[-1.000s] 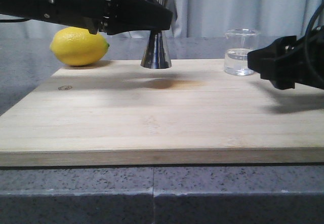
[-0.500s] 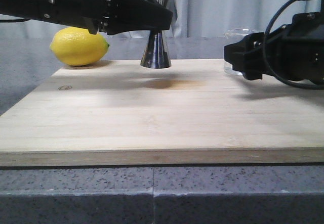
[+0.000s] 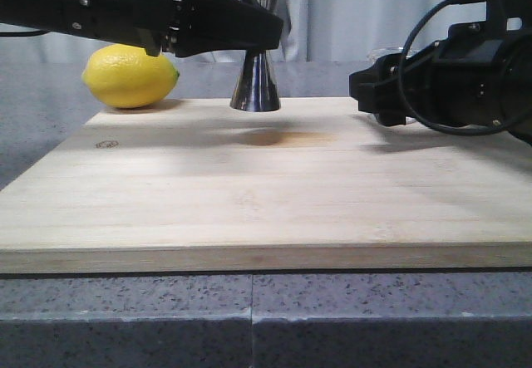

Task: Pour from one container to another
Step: 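Grasp the clear glass beaker with the right gripper and lift it, then carry the beaker with the right gripper above the held jigger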

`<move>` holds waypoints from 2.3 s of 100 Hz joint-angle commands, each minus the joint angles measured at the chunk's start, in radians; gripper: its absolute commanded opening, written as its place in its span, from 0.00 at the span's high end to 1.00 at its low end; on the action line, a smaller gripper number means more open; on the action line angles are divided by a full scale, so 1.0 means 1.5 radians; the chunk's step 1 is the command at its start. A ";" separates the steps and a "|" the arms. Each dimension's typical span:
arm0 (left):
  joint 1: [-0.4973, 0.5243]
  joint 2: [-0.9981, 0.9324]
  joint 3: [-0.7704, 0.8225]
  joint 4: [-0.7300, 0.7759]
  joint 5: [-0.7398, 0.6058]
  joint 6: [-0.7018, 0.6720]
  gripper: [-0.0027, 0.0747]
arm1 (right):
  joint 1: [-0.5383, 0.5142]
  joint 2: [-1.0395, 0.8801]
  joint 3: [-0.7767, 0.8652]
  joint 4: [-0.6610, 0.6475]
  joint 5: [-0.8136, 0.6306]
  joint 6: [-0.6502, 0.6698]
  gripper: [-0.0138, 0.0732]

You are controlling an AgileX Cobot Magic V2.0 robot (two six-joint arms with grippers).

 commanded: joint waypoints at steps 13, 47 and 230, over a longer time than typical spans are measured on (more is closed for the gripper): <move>-0.005 -0.037 -0.019 -0.051 0.073 0.001 0.99 | 0.002 -0.019 -0.017 -0.005 -0.055 0.001 0.40; -0.005 -0.037 -0.019 -0.051 0.073 0.001 0.99 | 0.002 -0.019 -0.017 -0.006 -0.040 0.001 0.44; -0.005 -0.037 -0.019 -0.051 0.073 0.001 0.99 | 0.067 -0.253 -0.311 -0.217 0.448 -0.012 0.61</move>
